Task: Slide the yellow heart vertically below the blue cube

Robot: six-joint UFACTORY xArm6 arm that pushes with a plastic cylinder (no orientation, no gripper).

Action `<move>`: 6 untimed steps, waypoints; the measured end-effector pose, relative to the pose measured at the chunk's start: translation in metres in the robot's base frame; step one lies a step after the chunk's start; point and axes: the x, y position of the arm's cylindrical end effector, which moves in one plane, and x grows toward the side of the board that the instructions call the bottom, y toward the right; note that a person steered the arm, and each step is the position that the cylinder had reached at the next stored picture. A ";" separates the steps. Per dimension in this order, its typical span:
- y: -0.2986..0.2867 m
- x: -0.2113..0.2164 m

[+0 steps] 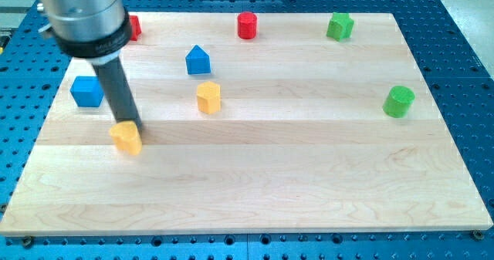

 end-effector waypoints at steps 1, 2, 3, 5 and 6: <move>0.007 -0.012; 0.025 -0.020; 0.000 0.032; 0.084 0.049; 0.061 0.085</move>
